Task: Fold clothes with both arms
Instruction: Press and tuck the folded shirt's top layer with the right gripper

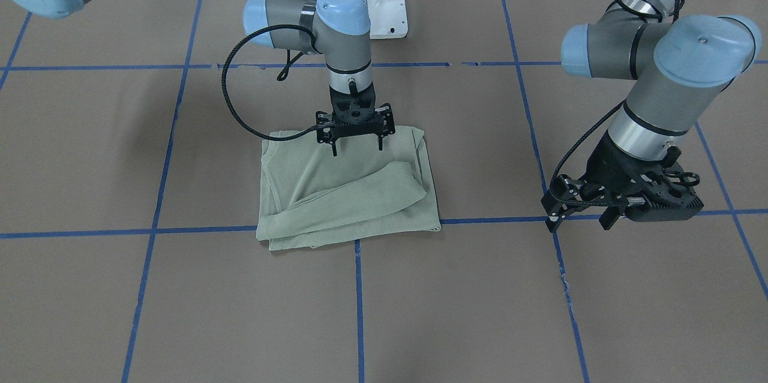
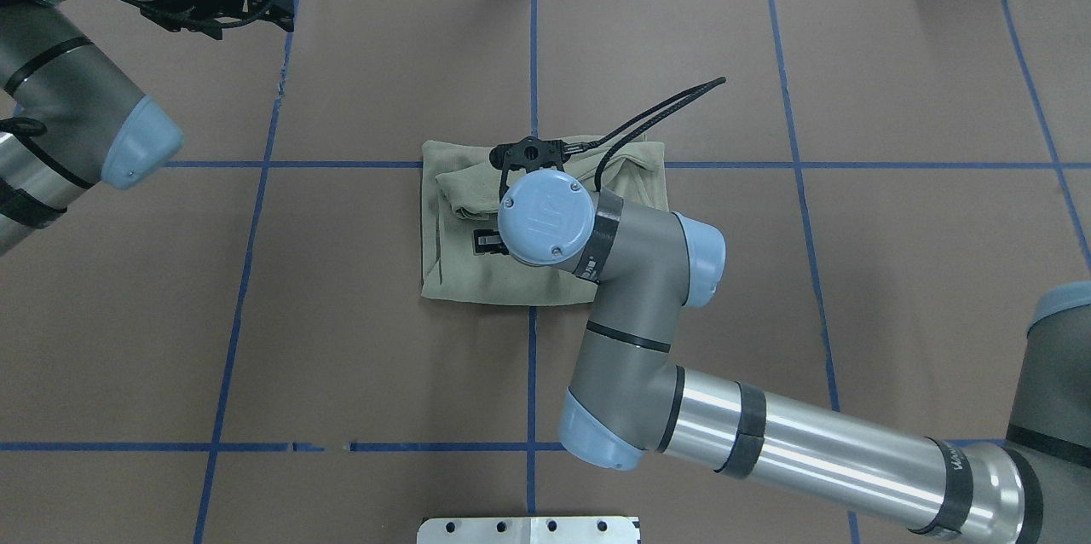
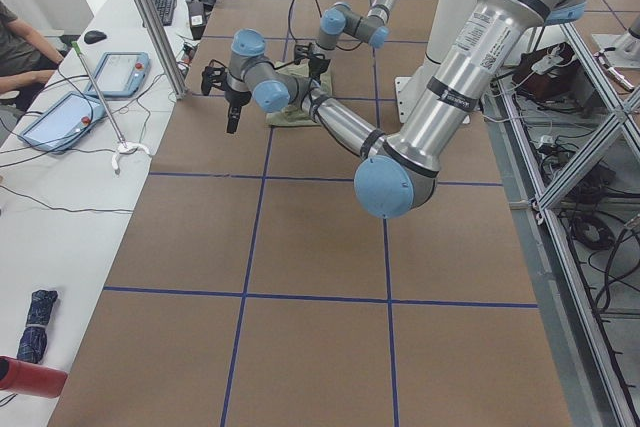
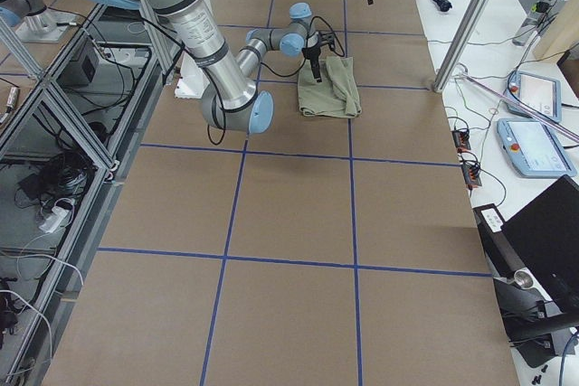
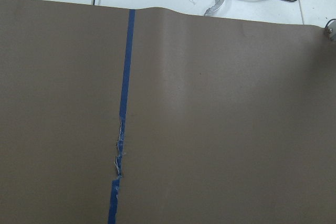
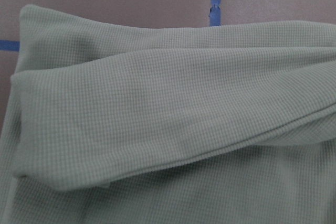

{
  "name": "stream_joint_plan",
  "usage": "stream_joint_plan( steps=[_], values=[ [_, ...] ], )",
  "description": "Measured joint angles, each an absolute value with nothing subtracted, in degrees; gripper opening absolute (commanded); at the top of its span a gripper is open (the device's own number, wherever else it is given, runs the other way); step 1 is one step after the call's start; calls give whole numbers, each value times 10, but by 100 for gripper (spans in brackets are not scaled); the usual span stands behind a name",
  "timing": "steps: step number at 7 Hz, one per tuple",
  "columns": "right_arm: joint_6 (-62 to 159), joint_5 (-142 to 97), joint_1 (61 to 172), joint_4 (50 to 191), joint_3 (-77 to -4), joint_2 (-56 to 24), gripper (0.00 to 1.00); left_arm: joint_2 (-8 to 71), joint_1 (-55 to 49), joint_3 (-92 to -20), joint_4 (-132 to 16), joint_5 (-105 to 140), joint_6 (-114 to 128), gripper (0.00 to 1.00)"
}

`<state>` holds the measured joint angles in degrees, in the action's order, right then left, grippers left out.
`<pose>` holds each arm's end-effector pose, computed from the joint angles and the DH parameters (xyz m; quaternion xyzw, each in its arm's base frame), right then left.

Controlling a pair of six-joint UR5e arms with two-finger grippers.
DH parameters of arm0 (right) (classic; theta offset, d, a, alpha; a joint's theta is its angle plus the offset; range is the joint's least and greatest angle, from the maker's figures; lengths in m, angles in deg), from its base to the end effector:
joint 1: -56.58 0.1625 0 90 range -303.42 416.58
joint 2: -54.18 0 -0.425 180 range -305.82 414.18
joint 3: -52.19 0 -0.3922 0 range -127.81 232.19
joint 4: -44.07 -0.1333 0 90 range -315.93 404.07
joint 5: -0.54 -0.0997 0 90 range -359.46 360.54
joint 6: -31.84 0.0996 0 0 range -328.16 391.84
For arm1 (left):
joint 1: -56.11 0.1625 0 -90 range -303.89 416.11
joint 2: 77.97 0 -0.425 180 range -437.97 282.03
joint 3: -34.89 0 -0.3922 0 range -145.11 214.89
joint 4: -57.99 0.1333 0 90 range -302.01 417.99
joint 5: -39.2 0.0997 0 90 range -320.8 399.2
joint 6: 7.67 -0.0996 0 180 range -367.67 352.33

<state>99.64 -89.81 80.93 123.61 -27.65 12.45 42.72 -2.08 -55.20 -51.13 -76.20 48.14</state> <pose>-0.6435 -0.4369 0.1945 0.1600 -0.3789 0.0158 0.9114 0.2851 -0.6315 0.3090 0.1590 0.4287 -0.0932 0.8844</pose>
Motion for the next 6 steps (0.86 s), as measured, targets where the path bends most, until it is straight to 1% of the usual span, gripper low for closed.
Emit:
stream_joint_plan(
  steps=[2, 3, 6],
  values=[
    [994, -897, 821, 1217, -236, 142, 100, 427, -21, -552, -511, -762, 481, 100],
    [994, -898, 830, 1213, -207, 164, 100, 427, -22, -552, -511, -762, 481, 100],
    [992, -904, 868, 1166, -97, 231, 100, 427, -25, -551, -509, -762, 481, 100]
  ],
)
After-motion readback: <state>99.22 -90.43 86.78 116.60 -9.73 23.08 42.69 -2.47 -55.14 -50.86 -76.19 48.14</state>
